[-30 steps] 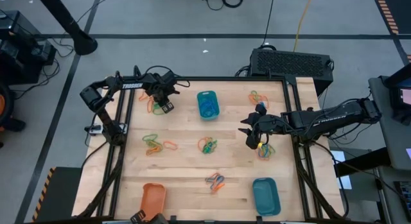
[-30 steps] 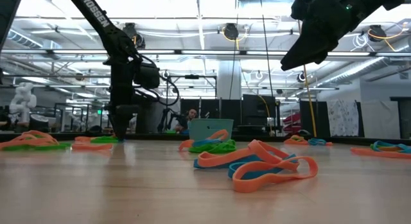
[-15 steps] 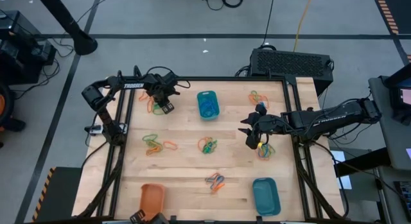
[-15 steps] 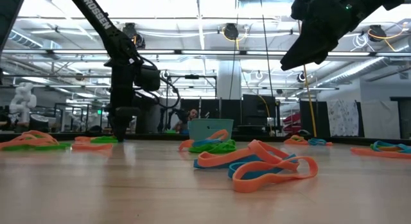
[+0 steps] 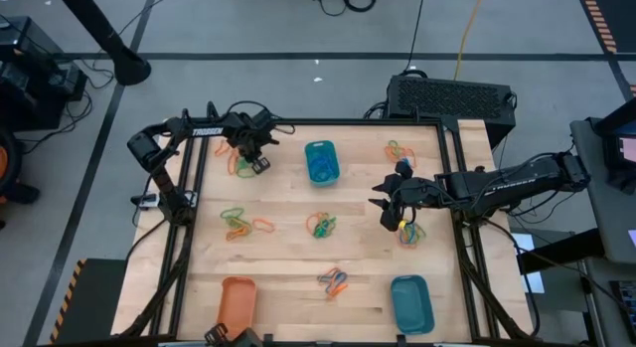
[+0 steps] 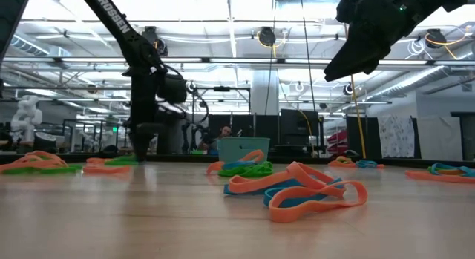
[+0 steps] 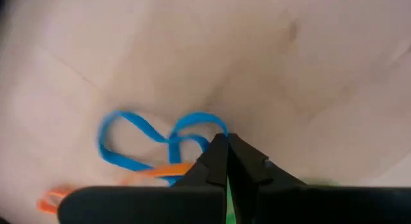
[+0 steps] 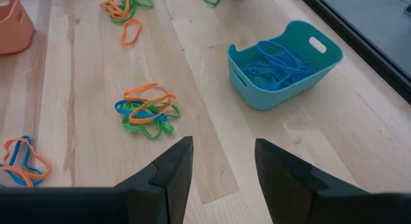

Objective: Sort rubber bands into baskets
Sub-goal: Put the blue rubber band into the top blue bin

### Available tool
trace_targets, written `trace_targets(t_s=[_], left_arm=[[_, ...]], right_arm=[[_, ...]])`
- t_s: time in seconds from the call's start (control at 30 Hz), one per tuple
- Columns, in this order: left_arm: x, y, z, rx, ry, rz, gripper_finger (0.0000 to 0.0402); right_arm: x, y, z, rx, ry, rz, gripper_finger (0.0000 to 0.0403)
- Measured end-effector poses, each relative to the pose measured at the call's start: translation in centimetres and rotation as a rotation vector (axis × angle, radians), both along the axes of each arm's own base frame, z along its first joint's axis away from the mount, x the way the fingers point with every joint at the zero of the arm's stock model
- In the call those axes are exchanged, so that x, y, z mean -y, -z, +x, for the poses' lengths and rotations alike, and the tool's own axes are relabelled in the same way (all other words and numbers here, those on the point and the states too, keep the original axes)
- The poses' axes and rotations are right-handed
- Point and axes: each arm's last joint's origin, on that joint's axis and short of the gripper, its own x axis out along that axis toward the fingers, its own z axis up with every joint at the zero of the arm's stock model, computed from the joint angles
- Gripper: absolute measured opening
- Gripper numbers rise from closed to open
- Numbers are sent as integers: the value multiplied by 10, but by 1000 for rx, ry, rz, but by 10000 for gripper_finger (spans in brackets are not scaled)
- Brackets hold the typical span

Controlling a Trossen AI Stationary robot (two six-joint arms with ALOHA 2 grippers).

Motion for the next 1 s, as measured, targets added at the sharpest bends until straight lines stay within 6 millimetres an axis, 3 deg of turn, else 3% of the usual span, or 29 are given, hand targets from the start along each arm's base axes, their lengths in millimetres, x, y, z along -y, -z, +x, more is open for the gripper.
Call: trace_targets(t_s=[0.27,0.5,0.7,1.0], left_arm=[[-6,-56,11,223,-4,77,2],[4,-91,-1,332,-20,115,1],[13,-83,-26,206,-72,64,1],[19,-59,-34,146,-83,20,20]], right_arm=[[0,0,0,-3,0,0,160],[0,0,0,-6,-4,-6,160],[0,0,0,-8,-7,-9,160],[0,0,0,-12,-22,-30,160]])
